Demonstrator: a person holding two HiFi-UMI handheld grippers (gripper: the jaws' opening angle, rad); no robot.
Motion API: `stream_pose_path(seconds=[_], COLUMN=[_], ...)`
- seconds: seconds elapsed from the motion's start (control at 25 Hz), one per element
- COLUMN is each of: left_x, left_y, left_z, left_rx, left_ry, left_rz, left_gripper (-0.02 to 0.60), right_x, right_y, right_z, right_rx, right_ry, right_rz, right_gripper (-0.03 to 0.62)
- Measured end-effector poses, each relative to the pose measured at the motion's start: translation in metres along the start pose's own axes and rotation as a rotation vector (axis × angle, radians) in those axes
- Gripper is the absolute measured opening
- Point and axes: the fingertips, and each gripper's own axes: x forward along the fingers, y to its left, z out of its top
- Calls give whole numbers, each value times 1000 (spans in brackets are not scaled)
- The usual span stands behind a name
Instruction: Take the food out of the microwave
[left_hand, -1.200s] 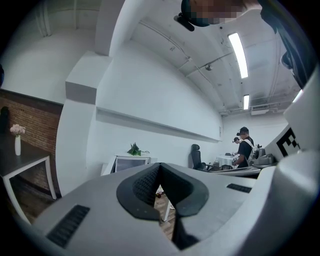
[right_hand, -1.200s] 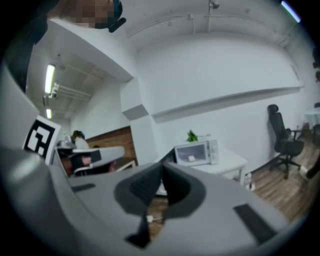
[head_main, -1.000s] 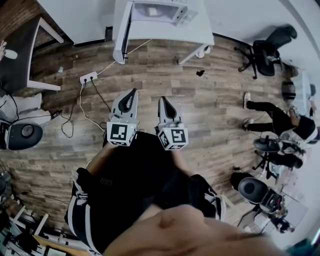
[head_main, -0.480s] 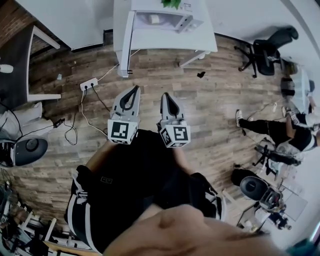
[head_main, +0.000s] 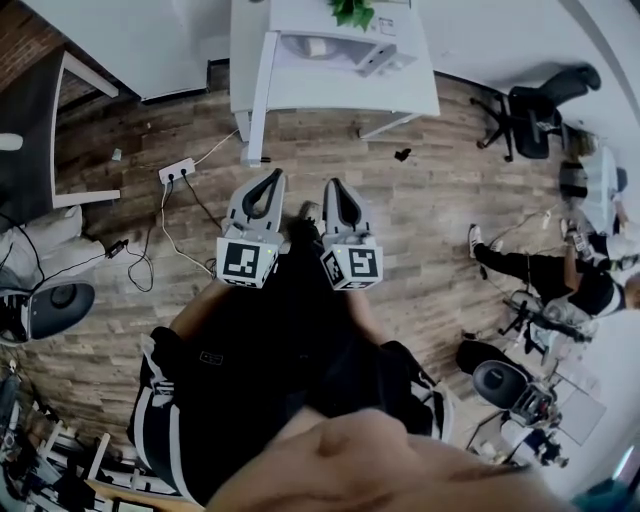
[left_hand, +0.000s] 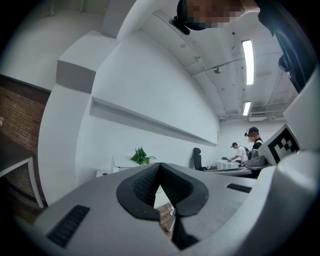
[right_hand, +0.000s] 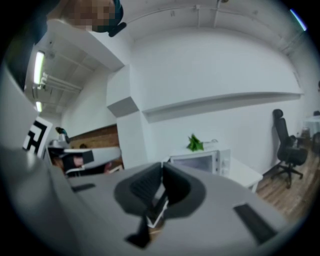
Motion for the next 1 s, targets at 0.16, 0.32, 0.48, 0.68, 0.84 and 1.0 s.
stream_pose_path(seconds=[0.16,0.32,0.48,0.68,0.84,1.0], left_x=[16,39,73,119,151,171], left_y=[3,2,-5,-14,-23,-30], left_z=[0,2,5,4,1,-3], left_rx=[8,1,-4,15,12,-12], left_ry=[-4,-18,-16,-35,-39,-39], left_rz=[22,69,103,160,209,269], left_gripper=[30,30,29,30,30,29], right_x=[19,38,59,83,98,108], right_y=[-12,-31,-59,-95,-123,-144], right_z=[5,13,27,44,52,56], right_rx=[-10,-19,-27,-47,-63,-60], right_ry=[-6,-9,-12,-14,-4,15], right_rz=[24,73,117,187,244,301], right_gripper=[32,32,32,32,32,32])
